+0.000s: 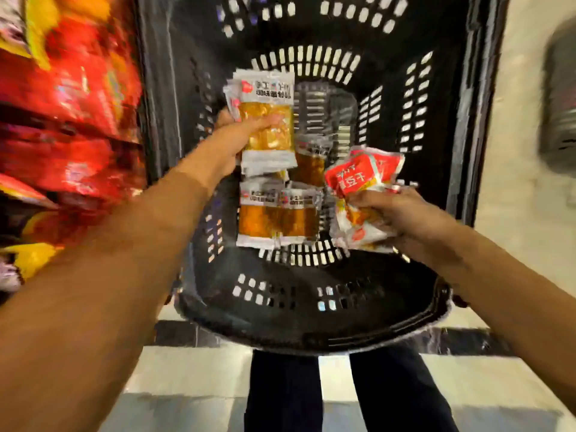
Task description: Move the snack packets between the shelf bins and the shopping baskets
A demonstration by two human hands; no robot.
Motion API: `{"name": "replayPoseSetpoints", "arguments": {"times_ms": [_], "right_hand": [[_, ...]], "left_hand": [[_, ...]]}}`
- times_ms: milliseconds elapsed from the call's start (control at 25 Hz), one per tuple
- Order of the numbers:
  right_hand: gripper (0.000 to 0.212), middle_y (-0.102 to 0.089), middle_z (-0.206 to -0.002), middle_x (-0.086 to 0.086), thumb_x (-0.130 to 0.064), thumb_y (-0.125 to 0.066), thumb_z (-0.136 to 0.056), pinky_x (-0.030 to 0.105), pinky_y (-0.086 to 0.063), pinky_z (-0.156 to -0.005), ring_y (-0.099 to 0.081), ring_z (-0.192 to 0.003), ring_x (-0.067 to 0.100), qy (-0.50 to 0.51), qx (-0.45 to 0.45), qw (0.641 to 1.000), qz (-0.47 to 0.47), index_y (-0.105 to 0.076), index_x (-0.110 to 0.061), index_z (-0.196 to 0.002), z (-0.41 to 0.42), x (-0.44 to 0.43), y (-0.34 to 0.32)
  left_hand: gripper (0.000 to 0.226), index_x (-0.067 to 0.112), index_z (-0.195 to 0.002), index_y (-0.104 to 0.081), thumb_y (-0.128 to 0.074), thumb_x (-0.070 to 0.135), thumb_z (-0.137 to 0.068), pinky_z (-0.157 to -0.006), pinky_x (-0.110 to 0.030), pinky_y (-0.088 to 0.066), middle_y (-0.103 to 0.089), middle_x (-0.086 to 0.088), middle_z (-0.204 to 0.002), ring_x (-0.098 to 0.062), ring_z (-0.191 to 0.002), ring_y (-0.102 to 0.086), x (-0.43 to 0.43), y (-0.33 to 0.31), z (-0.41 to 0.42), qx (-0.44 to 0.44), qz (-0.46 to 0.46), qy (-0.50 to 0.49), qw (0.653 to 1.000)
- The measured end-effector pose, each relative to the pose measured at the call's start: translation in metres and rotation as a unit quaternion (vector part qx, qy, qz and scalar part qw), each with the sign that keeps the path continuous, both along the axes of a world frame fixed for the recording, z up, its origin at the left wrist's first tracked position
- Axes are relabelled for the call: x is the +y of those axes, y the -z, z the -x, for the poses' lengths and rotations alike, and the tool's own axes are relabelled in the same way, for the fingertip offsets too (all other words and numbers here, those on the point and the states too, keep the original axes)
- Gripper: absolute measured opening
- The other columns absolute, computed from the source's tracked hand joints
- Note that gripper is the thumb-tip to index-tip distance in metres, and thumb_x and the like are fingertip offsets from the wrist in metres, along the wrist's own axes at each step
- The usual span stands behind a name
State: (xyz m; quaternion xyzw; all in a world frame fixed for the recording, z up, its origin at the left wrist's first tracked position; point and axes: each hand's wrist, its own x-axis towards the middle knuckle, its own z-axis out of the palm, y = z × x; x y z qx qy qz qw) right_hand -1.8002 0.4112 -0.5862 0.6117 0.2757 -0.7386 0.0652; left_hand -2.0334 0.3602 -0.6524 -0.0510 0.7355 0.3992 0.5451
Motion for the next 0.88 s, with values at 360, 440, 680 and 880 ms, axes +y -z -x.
{"name": "replayPoseSetpoints", "arguments": {"times_ms": [360,440,680,880], "right_hand": [[0.025,-0.069,-0.087,0.01,-0.002,-0.066,-0.077,0.028,-0.054,-0.063,-0.065,-0.067,0.019,-0.016,-0.006,0.999,0.034,-0.062,-0.009,-0.1,0.005,-0.016,0.077],[0.037,-0.07,-0.093,0.01,-0.003,-0.068,-0.075,0.034,-0.054,-0.072,-0.067,-0.074,0.021,-0.029,0.005,0.999,0.035,-0.059,-0.005,-0.111,0.007,-0.015,0.078],[0.036,-0.071,-0.091,0.007,-0.005,-0.068,-0.075,0.037,-0.054,-0.075,-0.069,-0.08,0.021,-0.05,0.023,0.998,0.02,-0.06,-0.007,-0.11,0.016,0.003,0.08],[0.031,-0.072,-0.08,-0.003,-0.007,-0.067,-0.077,0.026,-0.055,-0.066,-0.07,-0.074,0.013,-0.057,0.025,0.998,0.021,-0.06,-0.013,-0.106,0.011,0.014,0.084]], "left_hand": [[0.078,0.015,-0.12,-0.057,-0.091,0.032,-0.053,-0.078,-0.028,-0.057,-0.068,0.0,-0.109,-0.008,-0.092,-0.068,-0.015,0.131,0.007,0.006,0.067,0.143,0.987],[0.109,0.015,-0.128,-0.052,-0.09,0.048,-0.032,-0.087,-0.034,-0.054,-0.065,0.0,-0.118,-0.014,-0.103,-0.064,-0.022,0.142,0.01,0.004,0.083,0.15,0.985],[0.077,0.012,-0.137,-0.034,-0.076,0.036,-0.077,-0.099,-0.034,-0.043,-0.054,-0.001,-0.13,-0.021,-0.118,-0.053,-0.029,0.113,-0.014,0.148,0.162,0.187,0.957],[0.079,0.009,-0.15,-0.012,-0.055,0.042,-0.092,-0.1,-0.039,-0.038,-0.033,-0.011,-0.15,-0.029,-0.131,-0.042,-0.035,0.086,-0.046,0.368,0.207,0.285,0.86]]}}
